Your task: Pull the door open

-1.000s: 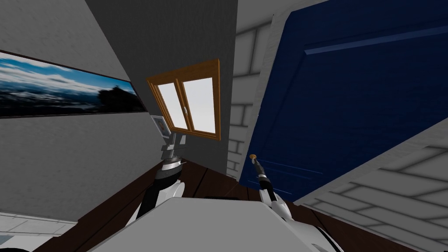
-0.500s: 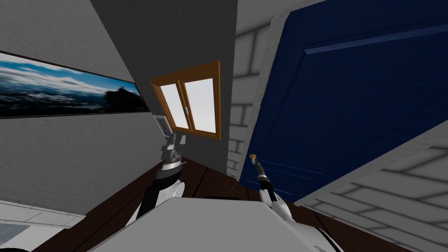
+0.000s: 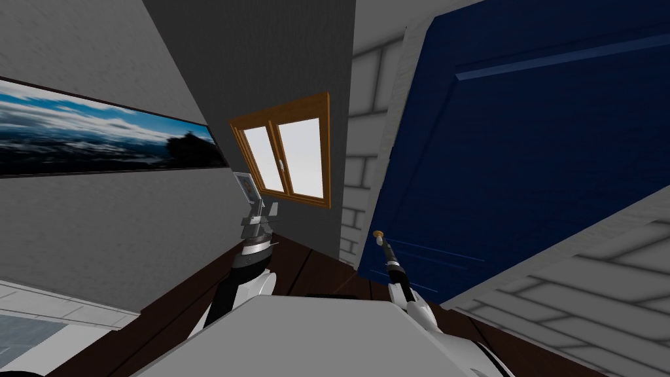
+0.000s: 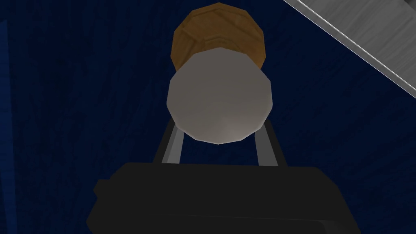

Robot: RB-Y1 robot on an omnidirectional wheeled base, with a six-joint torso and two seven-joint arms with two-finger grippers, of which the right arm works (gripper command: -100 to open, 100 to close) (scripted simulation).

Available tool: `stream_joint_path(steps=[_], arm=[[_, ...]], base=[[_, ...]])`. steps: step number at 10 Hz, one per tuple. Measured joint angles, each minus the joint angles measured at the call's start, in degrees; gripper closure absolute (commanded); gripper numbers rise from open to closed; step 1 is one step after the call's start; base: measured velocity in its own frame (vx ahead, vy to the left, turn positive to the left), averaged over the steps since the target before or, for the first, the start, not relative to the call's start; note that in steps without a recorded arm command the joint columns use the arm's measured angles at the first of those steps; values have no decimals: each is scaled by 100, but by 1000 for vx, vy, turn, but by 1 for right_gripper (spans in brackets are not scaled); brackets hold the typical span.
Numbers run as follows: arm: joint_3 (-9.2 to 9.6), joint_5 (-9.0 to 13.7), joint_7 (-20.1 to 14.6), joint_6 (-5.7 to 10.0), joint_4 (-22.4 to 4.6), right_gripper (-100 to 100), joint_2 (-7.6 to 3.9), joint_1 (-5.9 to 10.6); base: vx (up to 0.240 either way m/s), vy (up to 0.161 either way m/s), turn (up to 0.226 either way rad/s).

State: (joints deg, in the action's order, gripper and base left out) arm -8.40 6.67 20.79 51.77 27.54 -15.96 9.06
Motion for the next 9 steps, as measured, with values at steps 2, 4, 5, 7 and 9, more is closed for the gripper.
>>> stream_joint_path(steps=[2,4,5,7,9], arm=[[13,18,-149,-4,14,100,0,-23],[30,90,-424,58,-123,100,-24,42],[37,110,-556,79,-144,100,-28,46],[51,159,-791,-139,275,100,5,-166],[65,190,-975,-2,-10,100,-20,-24]], base=[[-13,-3,15],[-37,-16,52],[-34,-18,51],[-17,-9,7],[-27,-9,58]])
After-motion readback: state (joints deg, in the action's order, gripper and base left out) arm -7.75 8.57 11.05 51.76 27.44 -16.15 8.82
